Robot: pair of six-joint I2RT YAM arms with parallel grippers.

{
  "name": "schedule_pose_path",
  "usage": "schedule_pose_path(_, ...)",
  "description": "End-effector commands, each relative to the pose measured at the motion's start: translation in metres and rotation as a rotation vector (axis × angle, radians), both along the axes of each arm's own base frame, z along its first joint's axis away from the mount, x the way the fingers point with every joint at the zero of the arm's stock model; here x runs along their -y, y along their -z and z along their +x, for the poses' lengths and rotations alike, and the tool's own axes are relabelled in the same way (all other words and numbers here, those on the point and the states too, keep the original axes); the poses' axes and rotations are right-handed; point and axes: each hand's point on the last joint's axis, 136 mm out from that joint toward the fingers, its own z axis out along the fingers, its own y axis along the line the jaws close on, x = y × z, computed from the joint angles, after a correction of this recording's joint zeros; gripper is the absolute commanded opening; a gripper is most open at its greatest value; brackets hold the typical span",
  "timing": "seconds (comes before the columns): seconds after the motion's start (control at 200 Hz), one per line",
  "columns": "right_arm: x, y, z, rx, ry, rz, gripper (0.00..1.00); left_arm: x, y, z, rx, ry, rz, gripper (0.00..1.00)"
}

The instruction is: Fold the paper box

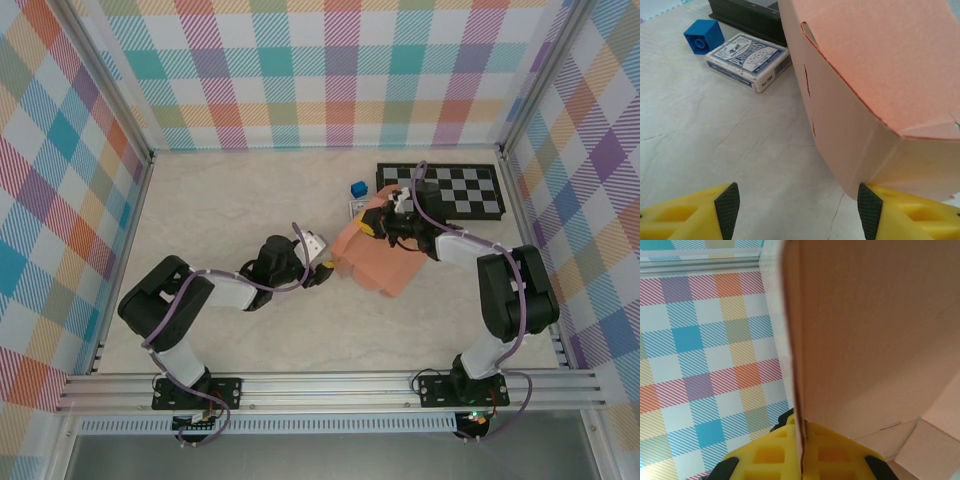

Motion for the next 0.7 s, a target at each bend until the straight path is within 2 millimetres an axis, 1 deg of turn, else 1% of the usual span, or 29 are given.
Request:
schedule_pose_path(0.0, -0.002, 0.002, -0.005, 0.047, -0.043, 0.020, 0.00, 0.021, -0.010, 0.001, 0.024, 0.075, -0.052, 0.65)
schedule_pose_path(0.135, -0.001, 0.009, -0.009, 0.049, -0.041, 0.017, 0.00, 0.033, -0.007, 0.005, 0.050, 0.066, -0.020, 0.65)
schedule_pose_path(0.36, 0.003, 0.026, -0.017, 0.033, -0.031, 0.005, 0.00, 0.046, -0.011, 0.025, 0.083, -0.004, 0.000, 0.65)
schedule_pose_path(0.5, 0.007, 0.033, -0.021, 0.042, -0.023, -0.019, 0.00, 0.047, -0.011, 0.037, 0.074, -0.058, -0.004, 0.65)
schedule_pose_path(0.695, 0.011, 0.048, -0.024, -0.004, 0.015, -0.022, 0.00, 0.058, -0.013, 0.044, 0.074, -0.101, -0.022, 0.65)
